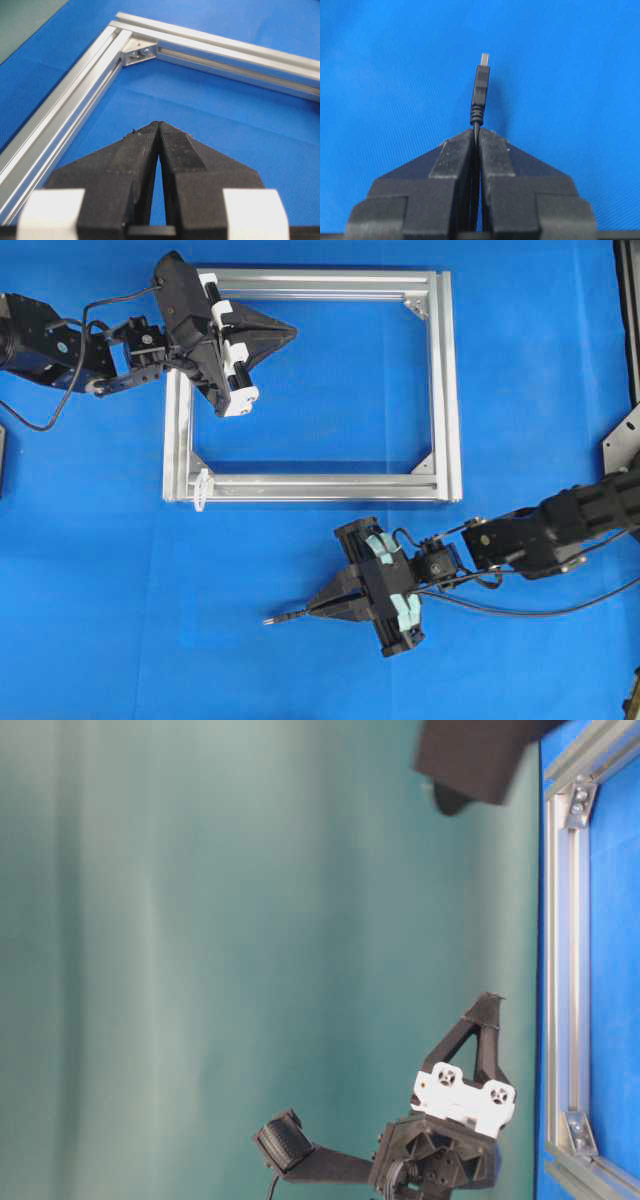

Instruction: Insert the wire through the string loop located on the left side.

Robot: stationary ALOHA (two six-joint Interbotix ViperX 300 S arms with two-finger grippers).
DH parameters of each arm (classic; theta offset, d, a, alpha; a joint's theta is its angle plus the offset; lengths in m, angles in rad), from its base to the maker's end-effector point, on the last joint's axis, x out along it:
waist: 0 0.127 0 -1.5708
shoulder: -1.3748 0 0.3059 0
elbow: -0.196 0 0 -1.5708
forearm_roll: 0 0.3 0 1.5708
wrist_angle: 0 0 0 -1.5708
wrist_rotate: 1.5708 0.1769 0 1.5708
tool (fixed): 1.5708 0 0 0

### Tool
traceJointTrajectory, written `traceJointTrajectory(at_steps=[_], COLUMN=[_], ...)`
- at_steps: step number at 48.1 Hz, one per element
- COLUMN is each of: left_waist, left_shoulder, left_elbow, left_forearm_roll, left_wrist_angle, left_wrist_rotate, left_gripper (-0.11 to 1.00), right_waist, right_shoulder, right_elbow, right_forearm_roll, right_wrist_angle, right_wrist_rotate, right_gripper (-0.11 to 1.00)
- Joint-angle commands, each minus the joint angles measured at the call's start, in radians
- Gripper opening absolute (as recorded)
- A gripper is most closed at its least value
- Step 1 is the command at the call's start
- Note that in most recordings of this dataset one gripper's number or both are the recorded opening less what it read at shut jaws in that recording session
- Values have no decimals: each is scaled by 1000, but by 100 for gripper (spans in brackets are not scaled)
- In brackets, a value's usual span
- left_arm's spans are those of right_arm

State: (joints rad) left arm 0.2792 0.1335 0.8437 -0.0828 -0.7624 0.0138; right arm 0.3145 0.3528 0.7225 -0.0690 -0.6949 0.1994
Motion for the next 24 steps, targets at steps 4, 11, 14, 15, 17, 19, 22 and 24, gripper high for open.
traceJointTrajectory(at_steps=[4,11,14,15,17,19,22,24], left_waist=[2,2,2,2,2,2,2,2], left_shoulder=[-28,-26,-26,-26,-26,-26,-26,-26], left_elbow=[-6,-6,-6,-6,-6,-6,-6,-6], left_forearm_roll=[3,3,3,3,3,3,3,2], left_wrist_angle=[0,2,2,2,2,2,2,2], left_wrist_rotate=[-2,-2,-2,-2,-2,-2,-2,-2], left_gripper=[0,0,0,0,0,0,0,0], right_waist=[-2,-2,-3,-3,-2,-3,-3,-3], right_shoulder=[-117,-198,-212,-210,-210,-210,-210,-210], right_elbow=[0,2,3,3,3,5,5,5], right_forearm_roll=[-2,-2,-2,-2,-2,-2,-2,-2], right_wrist_angle=[63,146,166,167,169,172,172,172], right_wrist_rotate=[-8,-12,-12,-12,-12,-12,-12,-12], right_gripper=[0,0,0,0,0,0,0,0])
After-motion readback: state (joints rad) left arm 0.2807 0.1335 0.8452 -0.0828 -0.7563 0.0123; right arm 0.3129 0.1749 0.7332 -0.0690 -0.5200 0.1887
